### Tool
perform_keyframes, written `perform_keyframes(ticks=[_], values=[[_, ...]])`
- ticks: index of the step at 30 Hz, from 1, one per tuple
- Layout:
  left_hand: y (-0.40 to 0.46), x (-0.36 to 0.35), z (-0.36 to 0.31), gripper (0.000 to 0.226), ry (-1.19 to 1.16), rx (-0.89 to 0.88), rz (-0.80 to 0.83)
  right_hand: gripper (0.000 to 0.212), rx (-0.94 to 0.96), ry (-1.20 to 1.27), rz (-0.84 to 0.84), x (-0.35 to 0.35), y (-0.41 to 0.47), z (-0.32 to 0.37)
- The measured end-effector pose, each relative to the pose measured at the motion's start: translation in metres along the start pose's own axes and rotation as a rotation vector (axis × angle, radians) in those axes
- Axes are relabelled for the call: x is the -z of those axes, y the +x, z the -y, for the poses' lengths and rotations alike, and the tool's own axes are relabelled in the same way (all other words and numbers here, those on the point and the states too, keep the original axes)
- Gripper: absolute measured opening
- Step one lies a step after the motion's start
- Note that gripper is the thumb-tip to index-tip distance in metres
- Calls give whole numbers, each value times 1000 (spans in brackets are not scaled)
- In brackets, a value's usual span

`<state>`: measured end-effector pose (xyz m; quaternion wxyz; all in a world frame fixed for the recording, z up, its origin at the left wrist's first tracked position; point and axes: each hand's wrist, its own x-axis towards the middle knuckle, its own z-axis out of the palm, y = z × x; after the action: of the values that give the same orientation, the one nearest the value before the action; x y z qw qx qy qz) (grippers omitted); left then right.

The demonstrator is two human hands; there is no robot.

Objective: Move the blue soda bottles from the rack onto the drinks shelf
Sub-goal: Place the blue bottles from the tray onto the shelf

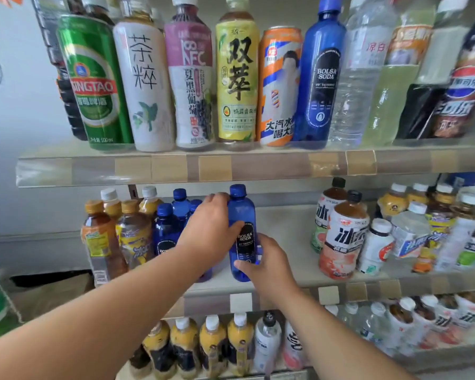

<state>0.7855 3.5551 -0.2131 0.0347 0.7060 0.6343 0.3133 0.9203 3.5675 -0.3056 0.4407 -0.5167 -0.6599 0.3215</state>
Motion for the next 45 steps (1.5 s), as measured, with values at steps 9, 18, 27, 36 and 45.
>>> perform_keyframes(ticks=[9, 18, 27, 36, 45], values=[[57, -9, 11, 48, 450, -91, -14, 42, 6, -33, 37, -19, 67, -26], [110, -12, 23, 25, 696, -93, 36, 33, 58, 5, 107, -66, 103, -28], [127, -13, 40, 15, 687, 53, 128, 25, 88, -50, 216, -78, 107, -39], [114, -1, 27, 8, 875, 63, 259, 24, 52, -33, 224, -82, 104, -43], [100, -10, 15, 6, 754, 133, 214, 28, -31, -82, 199, -73, 101, -46]])
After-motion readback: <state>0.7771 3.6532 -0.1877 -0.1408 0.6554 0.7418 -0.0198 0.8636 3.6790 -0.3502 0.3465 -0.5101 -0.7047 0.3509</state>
